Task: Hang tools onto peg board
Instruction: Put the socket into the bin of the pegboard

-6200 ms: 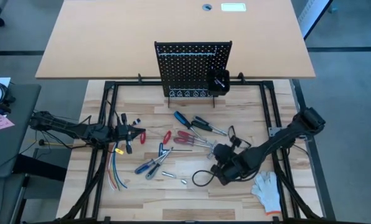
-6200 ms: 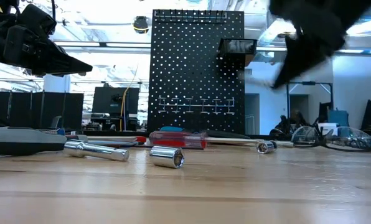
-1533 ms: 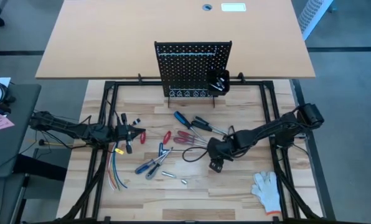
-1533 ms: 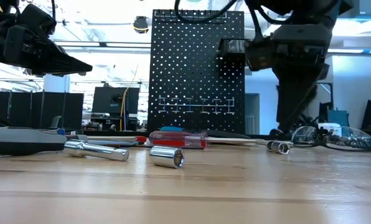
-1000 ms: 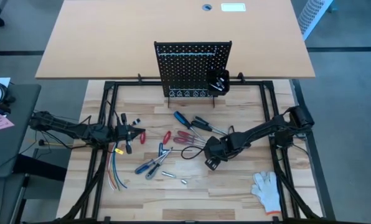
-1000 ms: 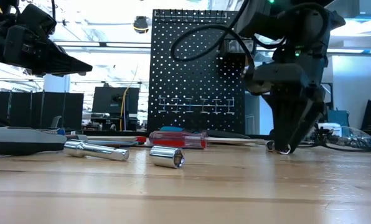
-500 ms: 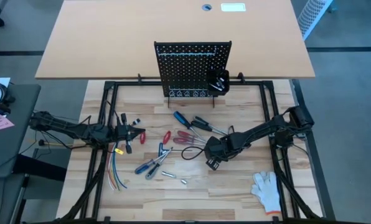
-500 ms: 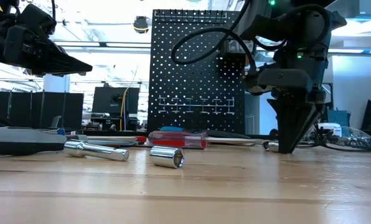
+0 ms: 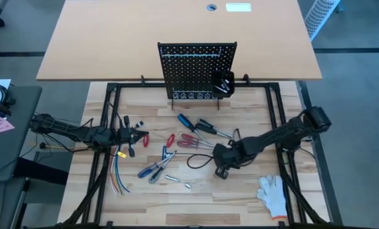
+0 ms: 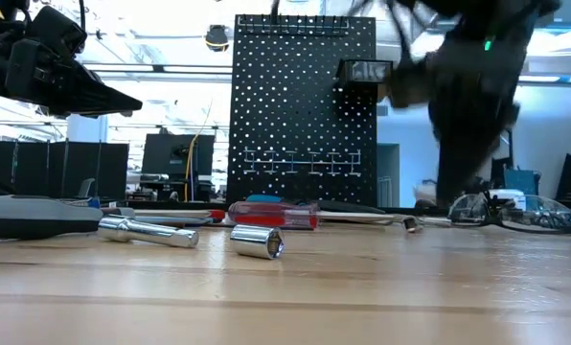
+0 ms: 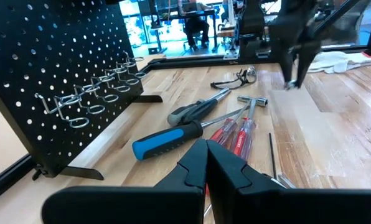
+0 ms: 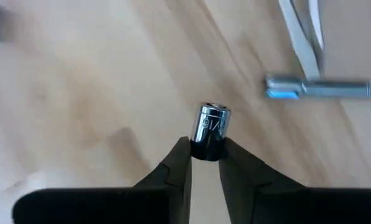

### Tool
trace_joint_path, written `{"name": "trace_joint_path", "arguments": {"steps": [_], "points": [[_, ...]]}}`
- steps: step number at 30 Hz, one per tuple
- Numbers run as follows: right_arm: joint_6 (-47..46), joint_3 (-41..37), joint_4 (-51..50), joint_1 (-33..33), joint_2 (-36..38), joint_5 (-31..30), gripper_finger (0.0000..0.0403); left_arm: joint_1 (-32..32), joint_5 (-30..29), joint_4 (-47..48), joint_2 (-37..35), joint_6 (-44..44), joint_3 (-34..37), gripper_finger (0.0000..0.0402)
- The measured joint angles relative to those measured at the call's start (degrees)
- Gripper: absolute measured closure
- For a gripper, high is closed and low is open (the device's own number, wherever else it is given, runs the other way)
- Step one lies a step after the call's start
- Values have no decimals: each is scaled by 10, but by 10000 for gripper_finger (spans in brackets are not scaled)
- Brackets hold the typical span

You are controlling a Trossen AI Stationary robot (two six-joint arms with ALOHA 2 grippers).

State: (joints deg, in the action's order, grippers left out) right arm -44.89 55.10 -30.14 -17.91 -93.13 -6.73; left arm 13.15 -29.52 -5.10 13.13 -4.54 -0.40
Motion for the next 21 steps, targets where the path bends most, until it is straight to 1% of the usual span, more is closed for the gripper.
{"name": "trace_joint_path", "arguments": {"steps": [3, 5, 8, 10, 13, 15, 16, 18, 21], "points": [[33, 0, 28, -25, 28, -51, 335, 0, 0, 0, 0, 0, 0, 401], [63, 0, 57, -42, 49, -110, 335, 0, 0, 0, 0, 0, 0, 402], [119, 0, 93, -63, 79, -228, 335, 0, 0, 0, 0, 0, 0, 401], [167, 0, 116, -67, 102, -320, 335, 0, 0, 0, 0, 0, 0, 401], [260, 0, 164, -66, 141, -471, 335, 0, 0, 0, 0, 0, 0, 402], [334, 0, 211, -53, 166, -541, 335, 0, 0, 0, 0, 0, 0, 402], [370, 1, 237, -41, 180, -551, 335, 0, 0, 0, 0, 0, 0, 401], [425, 1, 282, -11, 205, -550, 335, 0, 0, 0, 0, 0, 0, 402], [452, 1, 305, 48, 235, -526, 335, 0, 0, 0, 0, 0, 0, 402]]}}
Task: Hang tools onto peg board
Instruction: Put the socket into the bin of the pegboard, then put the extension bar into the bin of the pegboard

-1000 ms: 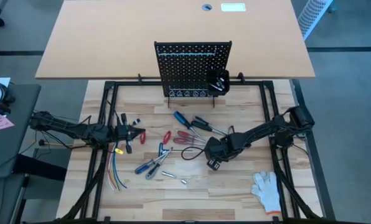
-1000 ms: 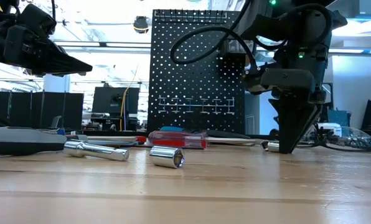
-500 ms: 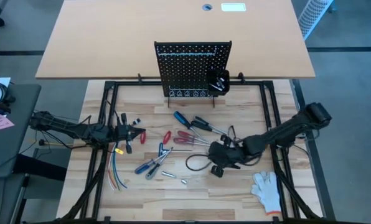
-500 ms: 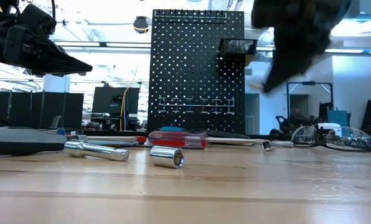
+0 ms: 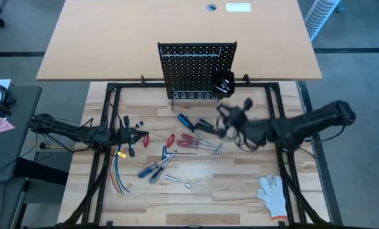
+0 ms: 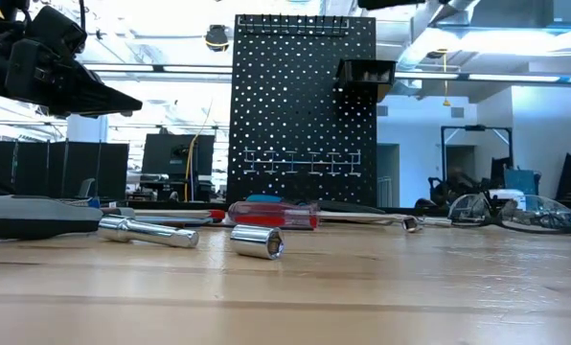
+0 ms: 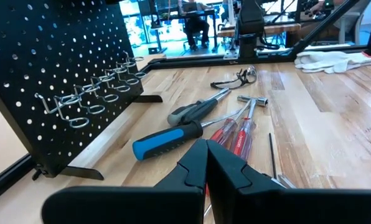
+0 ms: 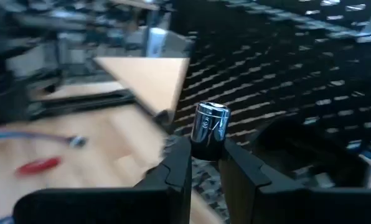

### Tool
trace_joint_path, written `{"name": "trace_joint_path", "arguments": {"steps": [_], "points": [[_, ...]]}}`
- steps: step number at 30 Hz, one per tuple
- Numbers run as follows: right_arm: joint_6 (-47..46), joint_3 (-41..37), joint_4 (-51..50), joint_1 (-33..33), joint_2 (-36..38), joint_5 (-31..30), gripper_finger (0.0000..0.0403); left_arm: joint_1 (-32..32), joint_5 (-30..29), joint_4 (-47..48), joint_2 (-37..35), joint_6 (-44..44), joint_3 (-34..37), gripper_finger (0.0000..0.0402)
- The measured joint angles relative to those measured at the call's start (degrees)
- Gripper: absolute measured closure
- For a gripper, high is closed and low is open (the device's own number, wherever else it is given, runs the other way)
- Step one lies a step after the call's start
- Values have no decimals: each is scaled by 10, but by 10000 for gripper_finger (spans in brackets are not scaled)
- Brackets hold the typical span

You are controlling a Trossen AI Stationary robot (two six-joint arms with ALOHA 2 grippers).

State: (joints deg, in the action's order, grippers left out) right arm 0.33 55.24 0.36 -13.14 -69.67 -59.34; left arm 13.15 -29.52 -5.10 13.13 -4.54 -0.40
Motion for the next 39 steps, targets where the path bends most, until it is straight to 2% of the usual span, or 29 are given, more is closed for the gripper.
{"name": "trace_joint_path", "arguments": {"steps": [2, 6, 11, 19, 24, 31, 39], "points": [[-8, 2, -11, 45, 12, 41, 335, 0, 0, 0, 0, 0, 0, 401], [-77, 47, -112, 120, 6, 131, 335, 0, 0, 0, 0, 0, 0, 402], [-138, 140, -275, 175, -43, 154, 335, 0, 0, 0, 0, 0, 0, 402], [-227, 272, -476, 241, -125, 247, 335, 0, 0, 0, 0, 0, 0, 402], [-230, 313, -515, 257, -159, 251, 332, 0, 0, 0, 0, 0, 0, 402], [-225, 328, -523, 261, -169, 251, 314, 0, 0, 0, 0, 0, 0, 402], [-221, 329, -524, 268, -168, 250, 260, 0, 0, 0, 0, 0, 0, 401]]}}
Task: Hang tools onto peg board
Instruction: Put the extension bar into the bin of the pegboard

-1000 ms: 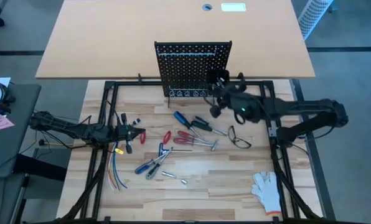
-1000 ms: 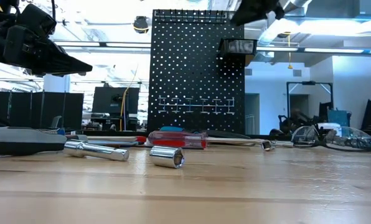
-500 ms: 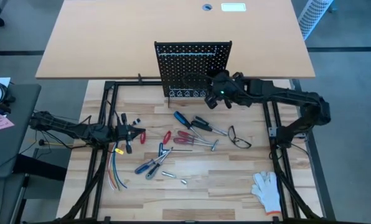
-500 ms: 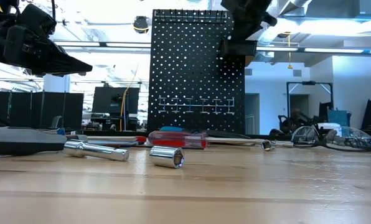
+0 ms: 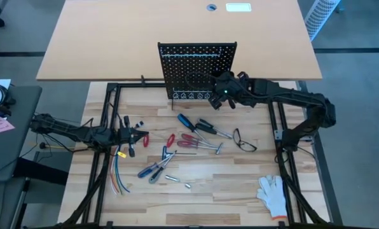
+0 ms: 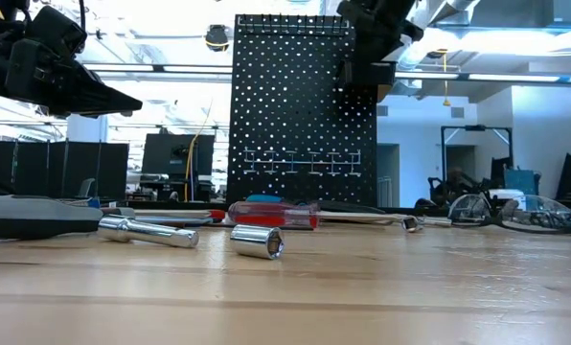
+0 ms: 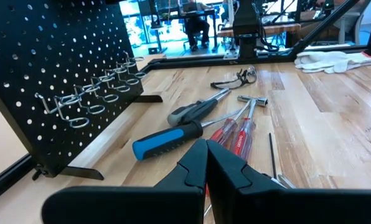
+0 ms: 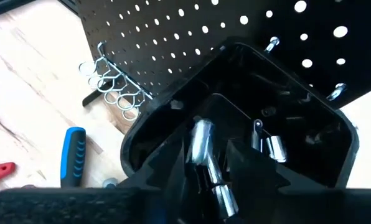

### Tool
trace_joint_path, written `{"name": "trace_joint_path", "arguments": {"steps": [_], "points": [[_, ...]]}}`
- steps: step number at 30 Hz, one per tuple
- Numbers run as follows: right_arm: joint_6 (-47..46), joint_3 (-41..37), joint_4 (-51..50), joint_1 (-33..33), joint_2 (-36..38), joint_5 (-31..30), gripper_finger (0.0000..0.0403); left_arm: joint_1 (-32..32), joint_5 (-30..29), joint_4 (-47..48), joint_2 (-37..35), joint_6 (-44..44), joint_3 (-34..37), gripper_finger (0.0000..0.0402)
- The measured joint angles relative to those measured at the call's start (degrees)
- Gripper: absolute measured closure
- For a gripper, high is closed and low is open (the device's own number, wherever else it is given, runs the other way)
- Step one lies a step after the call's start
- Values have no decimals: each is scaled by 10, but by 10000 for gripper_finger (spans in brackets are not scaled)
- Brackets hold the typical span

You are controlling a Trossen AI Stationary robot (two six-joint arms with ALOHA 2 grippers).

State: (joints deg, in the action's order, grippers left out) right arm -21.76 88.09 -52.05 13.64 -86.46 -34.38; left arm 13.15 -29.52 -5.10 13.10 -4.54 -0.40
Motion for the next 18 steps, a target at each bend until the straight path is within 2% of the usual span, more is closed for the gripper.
{"name": "trace_joint_path", "arguments": {"steps": [8, 13, 18], "points": [[52, 0, 21, -4, 9, -15, 196, 0, 0, 0, 0, 0, 0, 402], [72, 0, 36, -27, 26, -18, 190, 0, 0, 0, 0, 0, 0, 402], [77, 0, 40, -91, 43, -18, 195, 0, 0, 0, 0, 0, 0, 401]]}}
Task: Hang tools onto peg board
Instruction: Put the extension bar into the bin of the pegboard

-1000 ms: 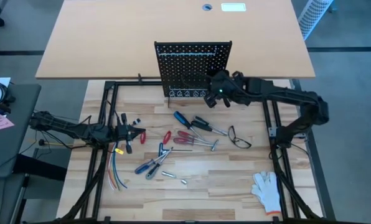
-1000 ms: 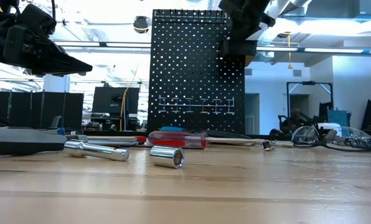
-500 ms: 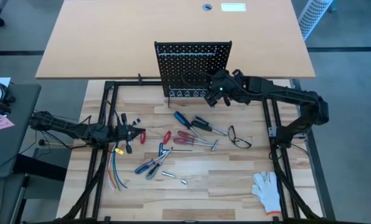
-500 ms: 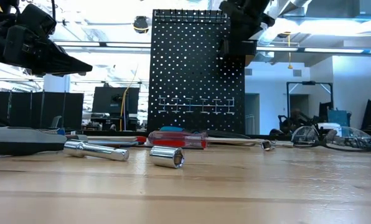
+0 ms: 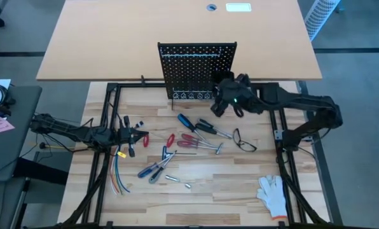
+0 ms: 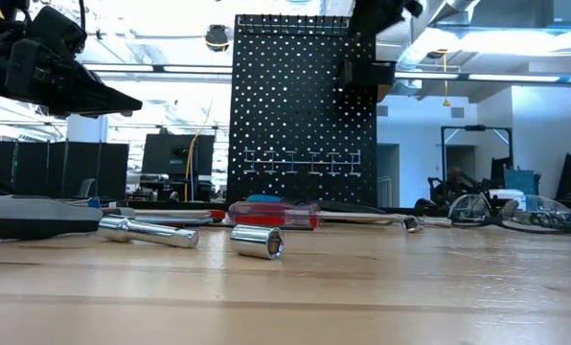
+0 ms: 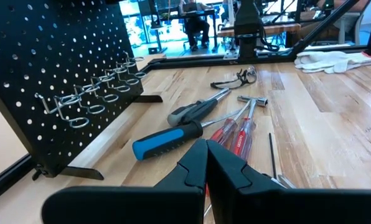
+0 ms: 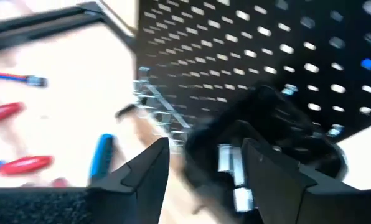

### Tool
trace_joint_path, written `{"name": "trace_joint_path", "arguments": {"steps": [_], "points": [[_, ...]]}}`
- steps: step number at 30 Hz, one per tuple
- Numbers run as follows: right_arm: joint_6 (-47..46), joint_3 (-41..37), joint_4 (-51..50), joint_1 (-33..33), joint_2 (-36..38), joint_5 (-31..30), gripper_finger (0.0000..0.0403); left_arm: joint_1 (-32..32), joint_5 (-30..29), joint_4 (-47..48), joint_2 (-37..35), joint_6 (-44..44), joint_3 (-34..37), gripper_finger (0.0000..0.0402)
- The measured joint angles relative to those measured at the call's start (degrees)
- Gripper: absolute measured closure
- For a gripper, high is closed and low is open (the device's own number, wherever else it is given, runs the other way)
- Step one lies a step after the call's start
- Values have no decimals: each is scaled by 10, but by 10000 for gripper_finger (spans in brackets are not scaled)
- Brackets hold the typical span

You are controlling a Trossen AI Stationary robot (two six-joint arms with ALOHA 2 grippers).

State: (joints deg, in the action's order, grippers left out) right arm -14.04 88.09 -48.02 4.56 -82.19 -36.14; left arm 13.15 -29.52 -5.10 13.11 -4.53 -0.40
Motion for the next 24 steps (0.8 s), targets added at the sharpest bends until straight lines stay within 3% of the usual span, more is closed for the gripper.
{"name": "trace_joint_path", "arguments": {"steps": [7, 14, 19, 24], "points": [[30, -31, 32, -145, 5, 0, 197, 0, 0, 0, 0, 0, 0, 402], [45, -127, 63, -300, 5, 2, 197, 0, 0, 0, 0, 0, 0, 401], [-40, -228, 88, -360, 5, 41, 198, 0, 0, 0, 0, 0, 0, 401], [-142, -335, 123, -364, 4, 55, 198, 0, 0, 0, 0, 0, 0, 401]]}}
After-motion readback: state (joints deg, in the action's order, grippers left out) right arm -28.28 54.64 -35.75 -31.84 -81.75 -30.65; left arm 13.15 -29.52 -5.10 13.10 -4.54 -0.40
